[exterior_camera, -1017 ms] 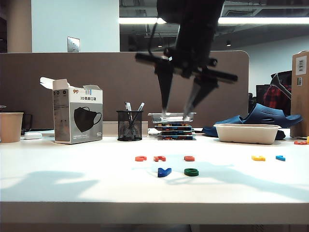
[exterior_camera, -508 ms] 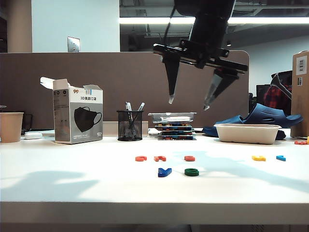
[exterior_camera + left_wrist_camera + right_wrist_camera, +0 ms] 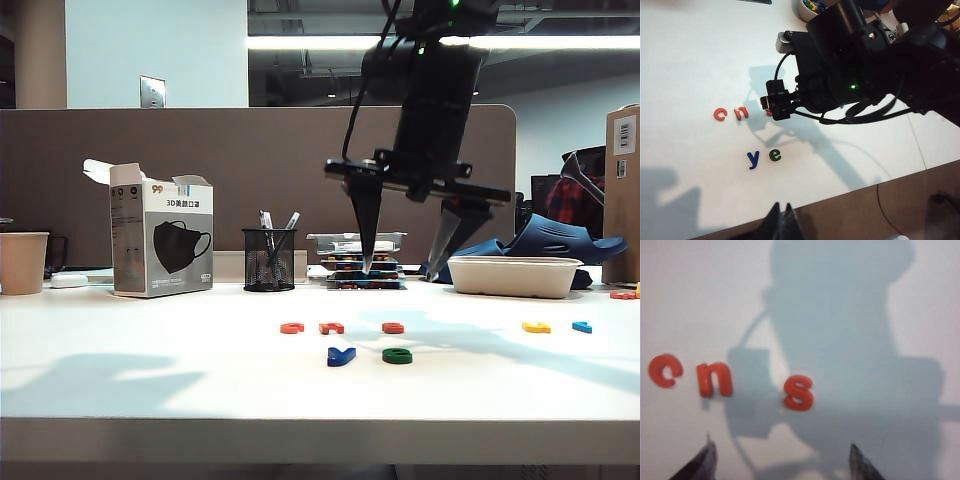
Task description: Select the appropriate letters from the row of letter magnets placed on the table to arrange into the word "yes".
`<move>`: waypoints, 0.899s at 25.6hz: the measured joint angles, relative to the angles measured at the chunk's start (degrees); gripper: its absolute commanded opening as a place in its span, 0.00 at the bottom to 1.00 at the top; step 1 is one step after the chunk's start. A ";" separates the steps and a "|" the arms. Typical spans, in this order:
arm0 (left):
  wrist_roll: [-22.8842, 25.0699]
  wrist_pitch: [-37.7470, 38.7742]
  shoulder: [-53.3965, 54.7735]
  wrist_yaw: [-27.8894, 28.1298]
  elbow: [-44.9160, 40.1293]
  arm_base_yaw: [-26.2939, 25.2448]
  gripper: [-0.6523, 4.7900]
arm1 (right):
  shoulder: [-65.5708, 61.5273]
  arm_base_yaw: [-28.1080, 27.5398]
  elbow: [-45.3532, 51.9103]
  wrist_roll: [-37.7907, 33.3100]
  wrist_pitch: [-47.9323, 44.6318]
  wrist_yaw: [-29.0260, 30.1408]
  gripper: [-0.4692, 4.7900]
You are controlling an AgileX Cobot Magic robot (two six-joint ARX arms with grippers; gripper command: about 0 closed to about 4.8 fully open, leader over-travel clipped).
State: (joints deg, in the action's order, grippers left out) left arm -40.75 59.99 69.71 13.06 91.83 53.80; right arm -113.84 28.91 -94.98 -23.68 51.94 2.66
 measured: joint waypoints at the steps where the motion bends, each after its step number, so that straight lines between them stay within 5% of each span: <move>1: 0.00 0.00 -0.02 0.00 0.00 0.00 0.11 | -0.74 0.00 0.00 0.02 -0.31 0.00 0.73; 23: 0.00 0.00 0.00 0.00 -0.02 0.00 0.11 | -6.67 0.02 0.04 0.07 -4.04 0.00 0.73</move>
State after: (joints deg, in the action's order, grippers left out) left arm -40.75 59.99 69.71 13.06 91.81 53.80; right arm -120.51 28.93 -94.94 -23.62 47.90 2.66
